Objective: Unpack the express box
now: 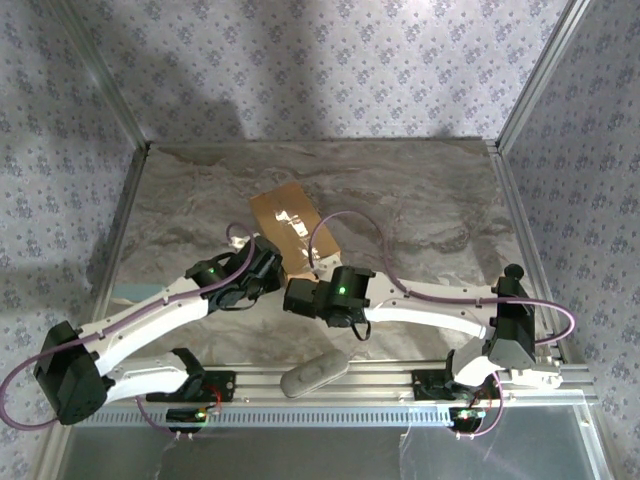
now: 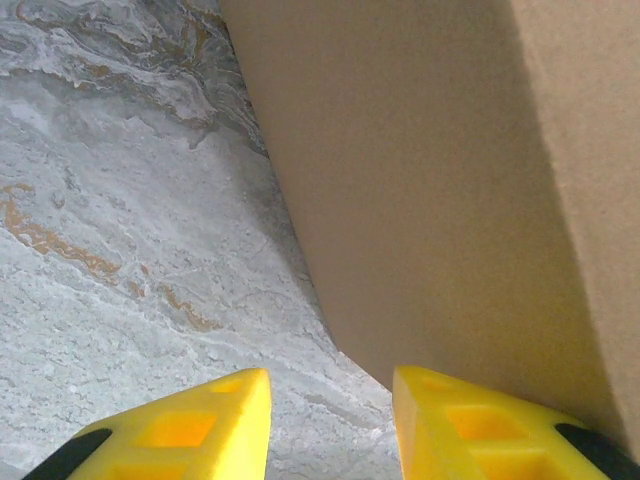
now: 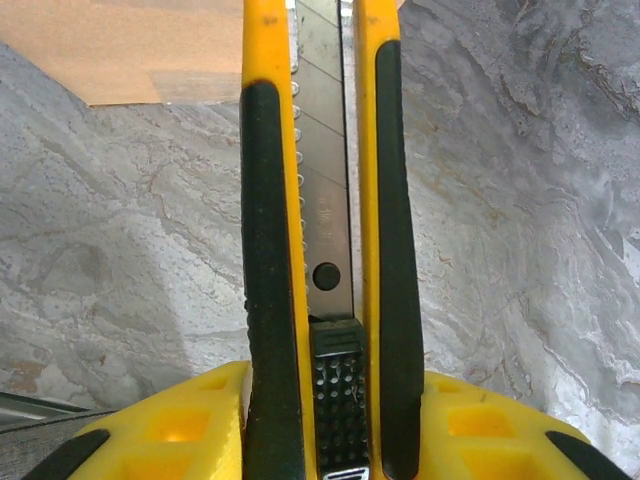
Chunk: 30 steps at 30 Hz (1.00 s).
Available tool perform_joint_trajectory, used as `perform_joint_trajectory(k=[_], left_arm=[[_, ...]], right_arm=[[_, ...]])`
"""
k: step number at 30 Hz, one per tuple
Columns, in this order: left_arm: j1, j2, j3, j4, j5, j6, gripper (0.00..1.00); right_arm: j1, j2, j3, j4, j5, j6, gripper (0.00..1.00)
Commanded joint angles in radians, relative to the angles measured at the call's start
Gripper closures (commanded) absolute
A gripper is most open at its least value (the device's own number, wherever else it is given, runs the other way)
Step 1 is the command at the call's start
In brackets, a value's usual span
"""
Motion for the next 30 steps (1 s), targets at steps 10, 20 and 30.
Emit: perform_joint_trajectory(k=[10, 20, 30], left_arm=[[-0.06, 0.039, 0.086, 0.206, 0.079, -0.004, 0.63], [-0.07, 0.039, 0.097, 0.201, 0.072, -0.013, 0.63], [-0.071, 0.015, 0.06, 0.204, 0.068, -0.04, 0.64]], right_arm=[[0.091, 0.042, 0.077, 0.219, -0.131, -0.136, 1.0], [0.094, 0.034, 0.061, 0.227, -0.138, -0.137, 1.0], [0.036, -0.107, -0.077, 0.353, -0.214, -0.122, 1.0]])
